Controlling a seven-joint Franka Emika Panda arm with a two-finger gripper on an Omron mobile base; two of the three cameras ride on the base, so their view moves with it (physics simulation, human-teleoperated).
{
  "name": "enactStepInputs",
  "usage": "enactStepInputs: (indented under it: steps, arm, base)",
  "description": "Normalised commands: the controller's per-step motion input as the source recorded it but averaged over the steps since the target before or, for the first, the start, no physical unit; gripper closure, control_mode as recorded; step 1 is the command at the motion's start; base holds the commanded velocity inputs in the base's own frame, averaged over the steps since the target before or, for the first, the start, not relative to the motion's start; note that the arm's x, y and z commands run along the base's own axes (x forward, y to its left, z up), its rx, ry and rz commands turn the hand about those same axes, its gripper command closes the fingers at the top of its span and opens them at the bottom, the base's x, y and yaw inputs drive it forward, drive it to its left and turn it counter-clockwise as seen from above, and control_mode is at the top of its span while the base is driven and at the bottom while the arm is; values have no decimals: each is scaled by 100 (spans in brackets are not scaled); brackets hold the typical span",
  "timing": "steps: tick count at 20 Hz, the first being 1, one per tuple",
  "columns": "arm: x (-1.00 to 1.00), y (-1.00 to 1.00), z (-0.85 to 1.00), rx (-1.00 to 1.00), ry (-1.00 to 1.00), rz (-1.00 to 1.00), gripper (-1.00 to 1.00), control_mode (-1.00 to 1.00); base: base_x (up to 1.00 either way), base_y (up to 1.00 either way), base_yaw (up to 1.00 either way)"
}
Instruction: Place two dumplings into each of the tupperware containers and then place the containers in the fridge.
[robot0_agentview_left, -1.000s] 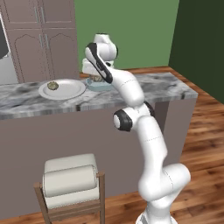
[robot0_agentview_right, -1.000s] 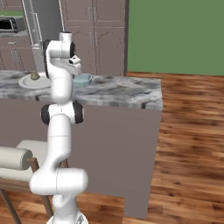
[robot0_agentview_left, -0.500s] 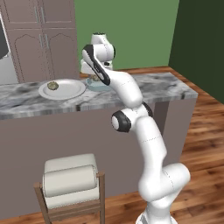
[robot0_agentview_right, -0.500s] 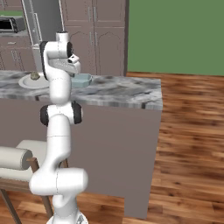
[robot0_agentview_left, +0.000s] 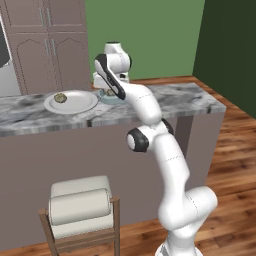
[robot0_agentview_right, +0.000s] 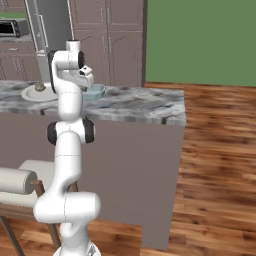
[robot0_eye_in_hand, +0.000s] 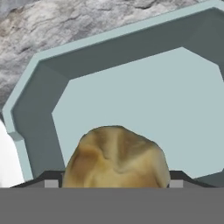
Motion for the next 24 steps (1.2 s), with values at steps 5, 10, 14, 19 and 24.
enactStepInputs:
  steps: [5,10,14,19,24]
  arm:
    - [-2,0,-3,0,0,0,-100,-100]
    - [-4,0,0,0,0,0,-100,-100]
    - [0,0,0,0,0,0,-100,-100]
    - [0,0,9,0,0,0,-100,-100]
    - [-35,3,31,0,-8,0,-100,-100]
  base:
    - [0,0,0]
    - [0,0,0]
    - [0,0,0]
    - [0,0,0]
    - [0,0,0]
